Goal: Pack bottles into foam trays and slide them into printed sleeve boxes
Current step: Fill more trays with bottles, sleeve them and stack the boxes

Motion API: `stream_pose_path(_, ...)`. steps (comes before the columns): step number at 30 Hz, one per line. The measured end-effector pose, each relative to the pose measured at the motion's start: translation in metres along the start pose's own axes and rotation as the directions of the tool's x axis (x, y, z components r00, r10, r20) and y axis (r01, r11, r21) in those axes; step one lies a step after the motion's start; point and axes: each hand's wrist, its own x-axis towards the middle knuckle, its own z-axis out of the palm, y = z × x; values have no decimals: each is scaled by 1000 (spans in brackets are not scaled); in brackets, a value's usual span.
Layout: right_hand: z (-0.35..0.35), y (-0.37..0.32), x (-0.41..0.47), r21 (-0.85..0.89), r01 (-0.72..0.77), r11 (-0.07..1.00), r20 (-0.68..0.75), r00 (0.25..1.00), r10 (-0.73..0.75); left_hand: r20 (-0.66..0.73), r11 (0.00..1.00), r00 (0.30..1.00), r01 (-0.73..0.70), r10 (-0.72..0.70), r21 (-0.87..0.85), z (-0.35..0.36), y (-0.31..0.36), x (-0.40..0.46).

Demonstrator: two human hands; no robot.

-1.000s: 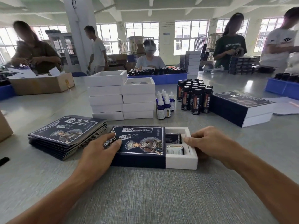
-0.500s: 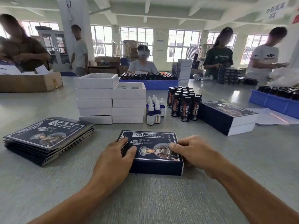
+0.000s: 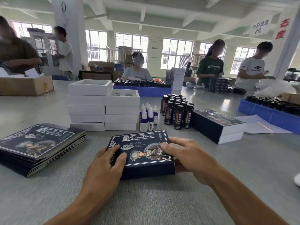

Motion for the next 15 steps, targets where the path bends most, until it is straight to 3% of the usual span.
stream_pose_path(9, -27, -3, -2, 102, -117, 988, -23, 993, 120, 168, 999, 985, -43, 36, 34, 11, 7, 19)
stream_pose_path(13, -63, -8, -7, 107, -33, 994, -232, 971, 57, 140, 983, 990, 8, 17, -181, 31, 24, 27)
stream_pose_path(15, -96, -11, -14, 147, 36, 988, -397, 917, 25, 125, 993, 991, -36, 51, -114, 39, 25, 24)
